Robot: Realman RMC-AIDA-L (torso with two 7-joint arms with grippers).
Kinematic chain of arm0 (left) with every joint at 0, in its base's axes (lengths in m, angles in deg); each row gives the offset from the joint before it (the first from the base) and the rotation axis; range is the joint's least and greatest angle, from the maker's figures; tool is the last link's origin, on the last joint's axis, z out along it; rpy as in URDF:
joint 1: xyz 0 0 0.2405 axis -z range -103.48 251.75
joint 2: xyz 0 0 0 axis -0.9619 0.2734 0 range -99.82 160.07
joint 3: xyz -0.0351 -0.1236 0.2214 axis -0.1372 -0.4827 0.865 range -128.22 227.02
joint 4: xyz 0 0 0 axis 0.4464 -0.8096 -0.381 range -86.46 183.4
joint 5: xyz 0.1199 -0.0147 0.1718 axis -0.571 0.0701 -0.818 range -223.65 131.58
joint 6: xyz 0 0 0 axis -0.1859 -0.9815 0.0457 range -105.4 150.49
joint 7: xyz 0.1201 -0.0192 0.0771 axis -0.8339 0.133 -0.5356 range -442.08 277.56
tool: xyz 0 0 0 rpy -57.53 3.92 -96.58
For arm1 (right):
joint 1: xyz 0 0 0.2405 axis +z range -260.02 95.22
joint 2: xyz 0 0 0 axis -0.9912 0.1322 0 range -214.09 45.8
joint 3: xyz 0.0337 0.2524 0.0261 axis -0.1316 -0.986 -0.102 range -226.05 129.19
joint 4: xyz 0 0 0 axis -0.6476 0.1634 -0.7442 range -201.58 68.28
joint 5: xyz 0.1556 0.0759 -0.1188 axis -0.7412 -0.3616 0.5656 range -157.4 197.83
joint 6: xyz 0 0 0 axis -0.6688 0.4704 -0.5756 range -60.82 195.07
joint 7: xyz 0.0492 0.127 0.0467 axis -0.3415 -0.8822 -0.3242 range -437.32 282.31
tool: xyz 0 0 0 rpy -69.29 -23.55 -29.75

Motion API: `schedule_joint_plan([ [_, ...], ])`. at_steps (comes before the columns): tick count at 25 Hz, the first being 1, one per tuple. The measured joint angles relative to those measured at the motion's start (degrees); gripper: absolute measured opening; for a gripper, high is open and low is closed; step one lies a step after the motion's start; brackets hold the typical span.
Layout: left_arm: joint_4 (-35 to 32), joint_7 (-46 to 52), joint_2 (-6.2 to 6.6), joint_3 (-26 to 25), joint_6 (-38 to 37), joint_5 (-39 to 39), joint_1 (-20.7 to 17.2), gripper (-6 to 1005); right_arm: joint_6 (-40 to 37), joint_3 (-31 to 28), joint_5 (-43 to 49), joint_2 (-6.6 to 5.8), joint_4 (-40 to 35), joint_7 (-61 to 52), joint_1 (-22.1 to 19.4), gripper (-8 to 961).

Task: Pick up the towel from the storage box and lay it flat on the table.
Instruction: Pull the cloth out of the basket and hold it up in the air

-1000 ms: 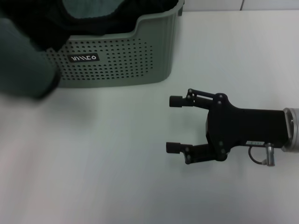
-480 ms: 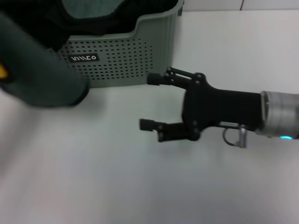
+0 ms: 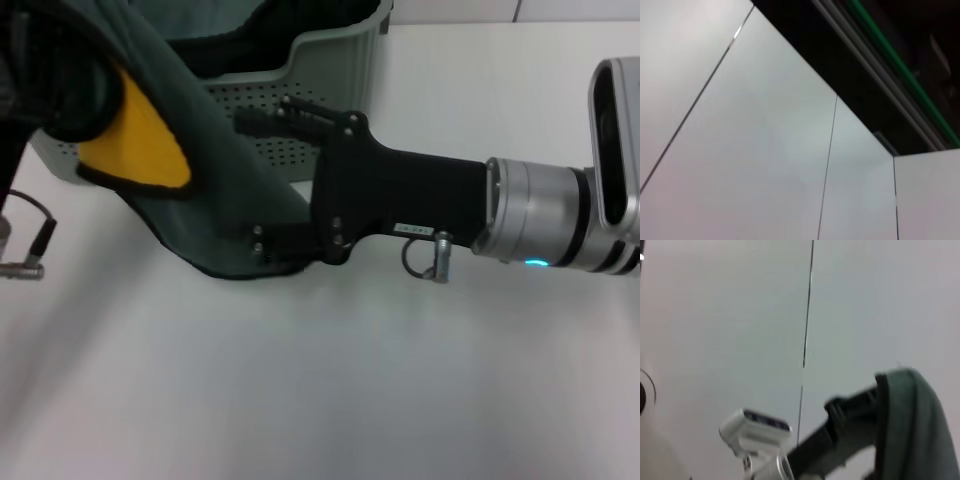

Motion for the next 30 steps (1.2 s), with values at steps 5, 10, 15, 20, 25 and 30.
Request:
schedule_joint_plan([
  [5,1.6,-1.3,-0.07,0.3,0.1,-0.2,1.3,6,-1.0,1.4,-2.4,0.00,-1.3,1.0,0.0,865],
  [10,1.7,-1.1,-0.07,0.7,0.1,-0.8,1.7,5,-4.3,2.7,-3.0,0.01,-1.4,1.1,0.6,761],
  [15,1.8,-0.9,-0.07,0.7,0.0,-0.9,2.0,5,-6.0,4.0,-3.5,0.00,-1.4,1.4,1.3,642],
  [20,1.9,-0.9,-0.07,1.1,-0.1,-0.9,2.2,5,-8.1,5.4,-3.6,0.00,-1.4,1.3,1.7,430],
  [25,1.4,-0.1,-0.07,3.1,-0.5,-0.7,2.3,6,-9.4,6.5,-3.6,0.00,-1.3,0.9,2.4,318],
  [30,1.3,-0.1,-0.06,3.6,-0.6,-0.5,2.4,5,-11.1,6.8,-3.6,0.00,-1.5,0.6,2.5,257],
])
